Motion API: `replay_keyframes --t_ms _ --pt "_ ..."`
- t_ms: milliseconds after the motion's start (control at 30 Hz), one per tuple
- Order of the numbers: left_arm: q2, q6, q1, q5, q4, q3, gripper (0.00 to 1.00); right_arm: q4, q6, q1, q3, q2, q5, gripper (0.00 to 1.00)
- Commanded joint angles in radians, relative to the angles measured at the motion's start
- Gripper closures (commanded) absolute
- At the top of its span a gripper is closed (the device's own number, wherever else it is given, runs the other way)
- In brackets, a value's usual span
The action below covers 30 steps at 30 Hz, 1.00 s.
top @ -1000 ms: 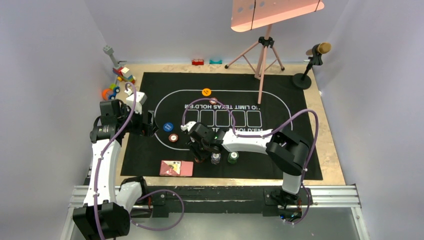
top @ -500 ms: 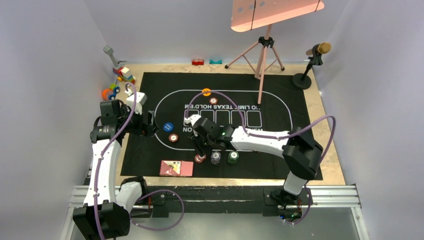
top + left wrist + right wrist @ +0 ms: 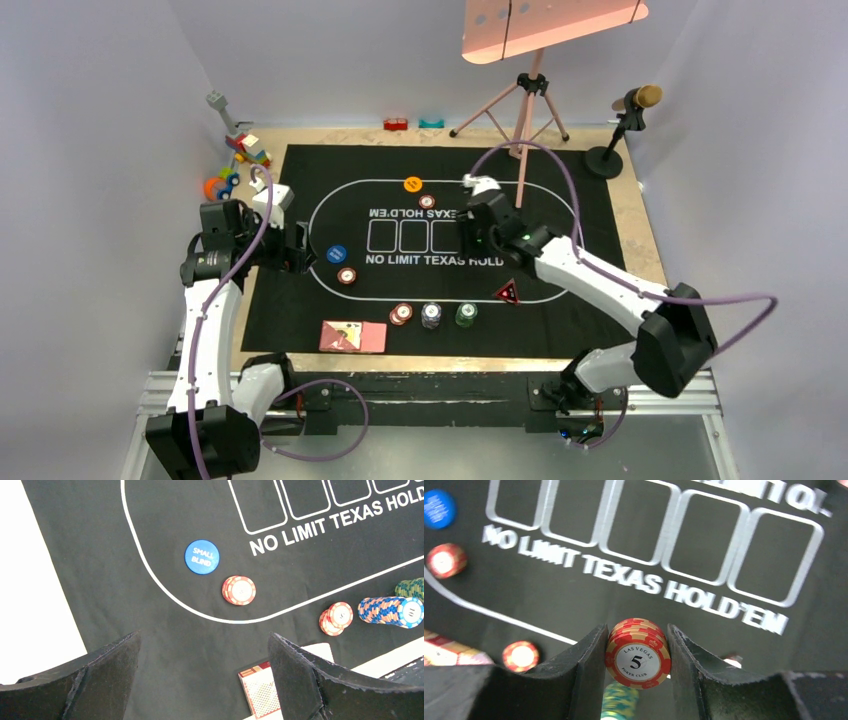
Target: Distribute texas hold em gaming equipment
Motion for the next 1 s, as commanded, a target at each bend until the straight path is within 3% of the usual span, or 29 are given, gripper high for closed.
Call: replay_keyframes --t_ms 0,167,400,733,967 --pt "-0.016 0.02 0.008 0.017 0.032 -0.001 0.0 -0.034 0.056 -0.137 -0.084 -0.104 0.078 0.9" --pt "-0.012 0.022 0.008 0.02 0.031 0.0 0.0 -0.059 0.097 -0.283 -0.135 -0.121 0.121 0.92" --pt "-0.012 0.024 0.008 0.023 0.032 0.0 0.0 -0.035 0.153 -0.394 -0.223 -0.104 0.144 0.96" --pt "-0.015 0.026 0.008 0.025 0.03 -0.001 0.0 0.007 0.22 -0.405 -0.285 -0.049 0.135 0.98" --pt "-0.018 0.025 0.008 0.026 0.03 -0.001 0.0 -0.017 0.262 -0.405 -0.279 -0.004 0.108 0.85"
